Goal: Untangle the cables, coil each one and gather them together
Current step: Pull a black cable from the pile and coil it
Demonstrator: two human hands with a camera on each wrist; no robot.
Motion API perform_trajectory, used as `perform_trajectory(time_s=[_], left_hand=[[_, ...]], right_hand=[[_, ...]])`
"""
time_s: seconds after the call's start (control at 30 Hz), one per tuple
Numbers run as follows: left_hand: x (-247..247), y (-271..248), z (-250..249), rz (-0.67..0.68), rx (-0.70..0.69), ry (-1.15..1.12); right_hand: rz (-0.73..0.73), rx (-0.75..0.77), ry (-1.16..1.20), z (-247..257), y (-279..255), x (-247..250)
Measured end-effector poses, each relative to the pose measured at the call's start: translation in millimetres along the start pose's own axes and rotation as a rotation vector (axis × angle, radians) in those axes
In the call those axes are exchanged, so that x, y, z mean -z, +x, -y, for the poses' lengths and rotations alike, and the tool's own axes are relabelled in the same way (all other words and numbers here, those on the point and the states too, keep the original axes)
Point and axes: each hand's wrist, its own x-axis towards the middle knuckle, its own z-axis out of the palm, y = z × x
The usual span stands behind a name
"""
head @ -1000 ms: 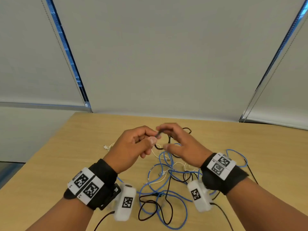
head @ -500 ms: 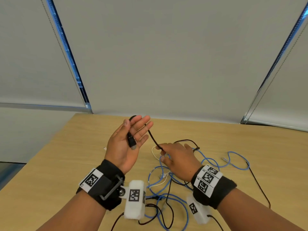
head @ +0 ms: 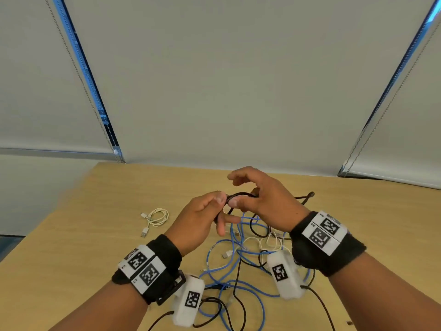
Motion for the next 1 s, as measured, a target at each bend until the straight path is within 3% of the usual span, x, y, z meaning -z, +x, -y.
perform_trajectory(time_s=[0.1,0.27,0.4,0.47,0.57,0.7,0.8,0.87,0.93,1.0], left_hand=[[-2,1,-9,0.008,-0.038,-0.033],[6,5,-19,0.038,-0.029,-0.054],[19,0,-23,0.129,0.02,-0.342],[27,-1,-28,0.106,0.012,-0.532],[33,3,-37,0.027,-0.071,-0.792],[26,14,-45,-0.147,-0.155,-0.901],[24,22,-40,-0.319,-0.178,-0.761],[26,26,-32,-0.421,-0.185,-0.494],[25,27,-23,-0.432,-0.157,-0.132],[19,24,-13,-0.345,-0.127,0.131]], right_hand=[[0.097,0.009,0.099,0,1,4],[0.061,0.064,0.003,6,5,8],[0.014,0.107,-0.194,3,10,28],[0.031,0.088,-0.32,-8,12,40],[0.168,0.03,-0.443,-25,9,34],[0.264,-0.022,-0.363,-34,0,-7],[0.301,-0.007,-0.359,-30,-7,-30],[0.288,0.014,-0.345,-25,-11,-34],[0.24,0.048,-0.309,-15,-11,-30],[0.127,0.121,-0.286,-3,-8,-22]])
